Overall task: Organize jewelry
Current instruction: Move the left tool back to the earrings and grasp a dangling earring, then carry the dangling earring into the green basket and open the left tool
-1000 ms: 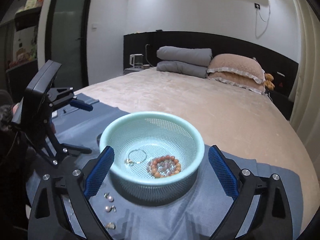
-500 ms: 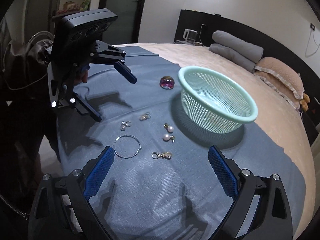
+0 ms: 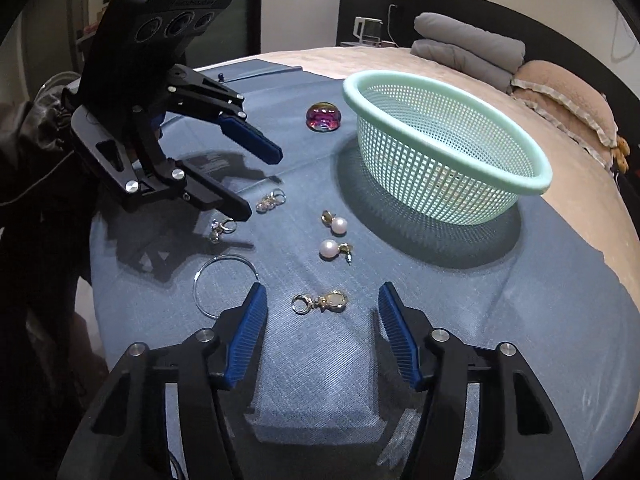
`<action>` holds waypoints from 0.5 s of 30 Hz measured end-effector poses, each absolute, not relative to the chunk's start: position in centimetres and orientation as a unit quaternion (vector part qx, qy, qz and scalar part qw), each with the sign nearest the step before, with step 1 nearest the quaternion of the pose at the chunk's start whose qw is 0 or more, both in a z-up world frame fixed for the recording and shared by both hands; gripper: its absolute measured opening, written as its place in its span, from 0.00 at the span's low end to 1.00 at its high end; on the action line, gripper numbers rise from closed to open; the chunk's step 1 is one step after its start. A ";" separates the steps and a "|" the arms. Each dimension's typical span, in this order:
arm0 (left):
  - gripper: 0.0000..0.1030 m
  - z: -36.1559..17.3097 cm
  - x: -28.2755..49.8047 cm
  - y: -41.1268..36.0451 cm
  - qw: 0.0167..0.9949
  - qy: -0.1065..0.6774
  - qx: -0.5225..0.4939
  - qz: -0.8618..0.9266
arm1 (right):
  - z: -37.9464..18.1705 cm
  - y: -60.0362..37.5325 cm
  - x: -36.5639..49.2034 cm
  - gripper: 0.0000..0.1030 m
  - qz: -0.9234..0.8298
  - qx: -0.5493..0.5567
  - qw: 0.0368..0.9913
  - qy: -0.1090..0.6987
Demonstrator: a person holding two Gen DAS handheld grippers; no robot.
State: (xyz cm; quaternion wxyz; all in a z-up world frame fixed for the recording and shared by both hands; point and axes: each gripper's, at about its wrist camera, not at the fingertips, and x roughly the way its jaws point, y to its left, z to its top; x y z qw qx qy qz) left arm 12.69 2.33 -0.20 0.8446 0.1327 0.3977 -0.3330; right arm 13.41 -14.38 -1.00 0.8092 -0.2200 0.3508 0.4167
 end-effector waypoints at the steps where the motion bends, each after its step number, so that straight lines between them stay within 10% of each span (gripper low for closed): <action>1: 0.51 -0.5 13.0 2.1 0.842 0.403 0.134 -0.332 | -1.3 -14.3 13.6 0.43 0.411 -0.221 0.810 0.356; 9: 0.22 -1.8 13.4 2.7 0.845 0.416 0.127 -0.310 | -2.1 -14.6 13.4 0.17 0.406 -0.185 0.815 0.371; 15: 0.21 -1.6 13.1 2.7 0.854 0.431 0.093 -0.274 | -1.8 -14.8 13.5 0.16 0.387 -0.153 0.829 0.373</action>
